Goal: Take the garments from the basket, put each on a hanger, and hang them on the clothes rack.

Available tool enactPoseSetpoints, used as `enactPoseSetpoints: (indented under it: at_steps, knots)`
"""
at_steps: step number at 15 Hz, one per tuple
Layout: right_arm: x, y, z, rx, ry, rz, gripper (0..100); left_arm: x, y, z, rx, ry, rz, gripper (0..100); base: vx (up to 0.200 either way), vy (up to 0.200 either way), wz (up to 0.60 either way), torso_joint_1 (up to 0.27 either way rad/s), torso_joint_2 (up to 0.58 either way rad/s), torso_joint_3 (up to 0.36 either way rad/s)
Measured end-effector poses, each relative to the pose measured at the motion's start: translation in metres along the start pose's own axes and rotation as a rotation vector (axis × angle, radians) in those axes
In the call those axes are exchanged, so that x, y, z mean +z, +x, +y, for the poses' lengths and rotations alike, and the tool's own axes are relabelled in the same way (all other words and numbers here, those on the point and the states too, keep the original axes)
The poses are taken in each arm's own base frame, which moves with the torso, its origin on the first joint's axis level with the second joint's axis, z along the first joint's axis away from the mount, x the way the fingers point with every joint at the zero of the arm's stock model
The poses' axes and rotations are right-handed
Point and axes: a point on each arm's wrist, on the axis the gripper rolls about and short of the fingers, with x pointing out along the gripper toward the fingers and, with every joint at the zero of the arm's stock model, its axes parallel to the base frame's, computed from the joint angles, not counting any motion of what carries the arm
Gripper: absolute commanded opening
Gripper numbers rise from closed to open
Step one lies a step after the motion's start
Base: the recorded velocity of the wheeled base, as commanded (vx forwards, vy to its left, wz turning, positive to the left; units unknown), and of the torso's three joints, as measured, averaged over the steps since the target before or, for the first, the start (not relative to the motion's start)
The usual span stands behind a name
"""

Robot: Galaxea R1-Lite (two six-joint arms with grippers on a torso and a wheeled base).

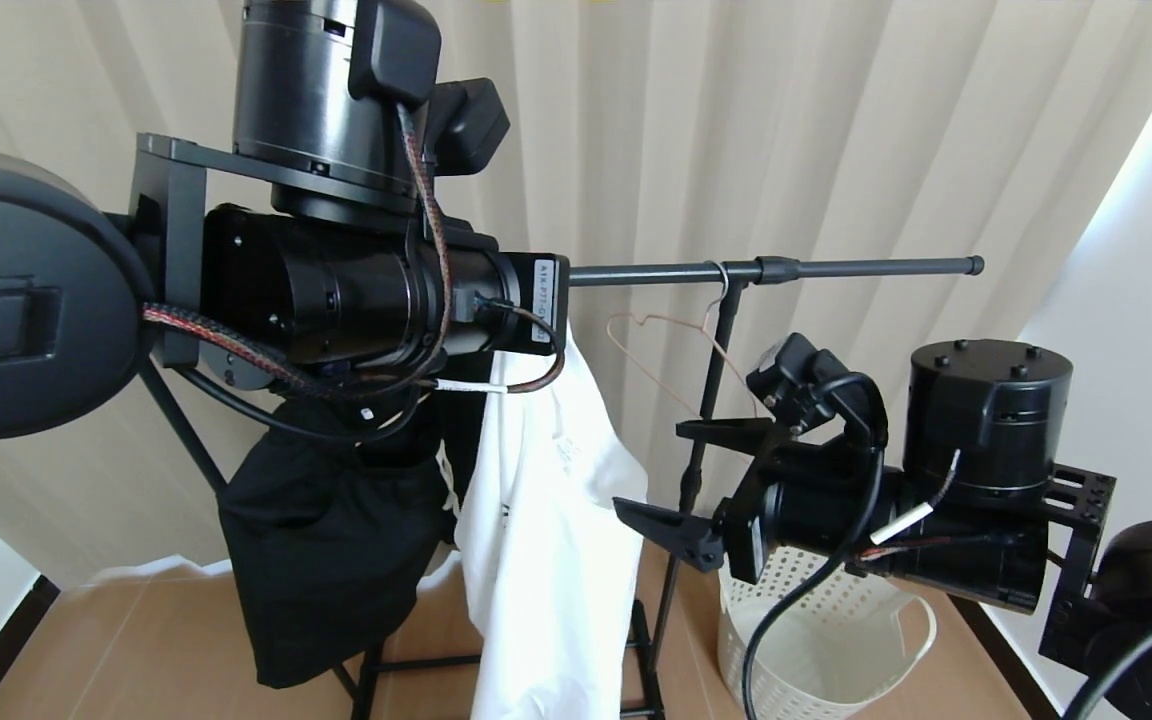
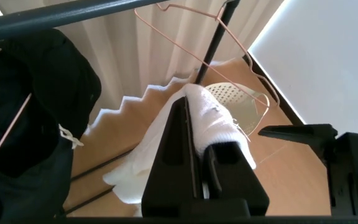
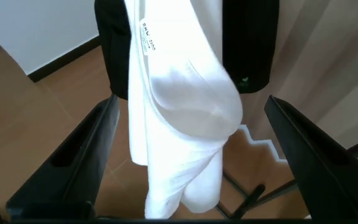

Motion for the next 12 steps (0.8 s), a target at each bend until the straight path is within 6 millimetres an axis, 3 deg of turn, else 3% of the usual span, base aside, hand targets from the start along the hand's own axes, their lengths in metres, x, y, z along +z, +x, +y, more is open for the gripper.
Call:
enactPoseSetpoints:
  at_steps: [5, 9, 12]
  knots:
    - [-0.002, 0.008, -0.036, 0.107, -0.097, -0.044, 100, 0.0, -0.001, -0.001, -0.033, 0.016, 0.004, 0, 0.0, 0.0, 0.0, 0.0, 0.0, 0.0]
    - [-0.003, 0.01, -0.04, 0.053, -0.095, -0.035, 100, 0.001, -0.007, 0.009, -0.225, 0.077, -0.004, 0, 0.0, 0.0, 0.0, 0.0, 0.0, 0.0]
    - [-0.002, 0.006, -0.035, 0.058, -0.098, -0.038, 100, 0.001, -0.007, 0.021, -0.211, 0.076, -0.026, 0, 0.0, 0.0, 0.0, 0.0, 0.0, 0.0]
